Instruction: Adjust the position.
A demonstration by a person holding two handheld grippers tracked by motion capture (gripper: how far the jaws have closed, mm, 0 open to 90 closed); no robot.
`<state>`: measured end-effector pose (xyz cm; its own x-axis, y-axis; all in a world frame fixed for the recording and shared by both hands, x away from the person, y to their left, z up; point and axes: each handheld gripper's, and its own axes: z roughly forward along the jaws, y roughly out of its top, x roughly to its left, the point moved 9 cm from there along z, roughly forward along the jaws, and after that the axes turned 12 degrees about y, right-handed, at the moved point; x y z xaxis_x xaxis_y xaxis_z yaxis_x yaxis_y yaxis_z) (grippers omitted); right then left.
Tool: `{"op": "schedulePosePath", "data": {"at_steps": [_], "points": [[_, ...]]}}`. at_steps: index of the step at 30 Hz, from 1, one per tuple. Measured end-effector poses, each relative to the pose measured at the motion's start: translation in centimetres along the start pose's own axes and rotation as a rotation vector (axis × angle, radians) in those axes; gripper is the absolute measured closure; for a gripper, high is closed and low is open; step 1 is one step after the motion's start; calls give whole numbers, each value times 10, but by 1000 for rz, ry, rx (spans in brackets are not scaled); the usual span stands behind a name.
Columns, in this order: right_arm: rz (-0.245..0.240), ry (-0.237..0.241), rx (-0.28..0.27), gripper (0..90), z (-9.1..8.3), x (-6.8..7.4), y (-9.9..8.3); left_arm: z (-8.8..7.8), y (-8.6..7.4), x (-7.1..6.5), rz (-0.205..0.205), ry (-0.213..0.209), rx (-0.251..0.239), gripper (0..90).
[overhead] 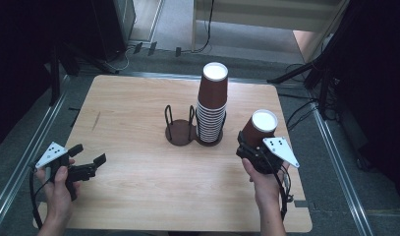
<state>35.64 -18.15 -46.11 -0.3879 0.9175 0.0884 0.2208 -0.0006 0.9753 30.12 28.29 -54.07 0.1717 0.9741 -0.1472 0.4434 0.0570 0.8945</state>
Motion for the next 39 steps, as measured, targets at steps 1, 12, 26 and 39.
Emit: {"op": "schedulePosePath", "data": {"at_steps": [1, 12, 26, 39], "points": [[-8, -2, 4, 129, 0, 0, -1, 0, 2, -3, 5, -6, 0, 0], [-9, 23, 31, 129, 6, 10, -13, 11, 28, -44, 75, -93, -9, 0], [-57, 43, 72, 129, 15, 23, -26, 21, 48, -96, 161, -213, -12, 0], [-128, 59, 117, 129, 24, 43, -44, 22, 34, -141, 242, -358, 35, 0]]}}
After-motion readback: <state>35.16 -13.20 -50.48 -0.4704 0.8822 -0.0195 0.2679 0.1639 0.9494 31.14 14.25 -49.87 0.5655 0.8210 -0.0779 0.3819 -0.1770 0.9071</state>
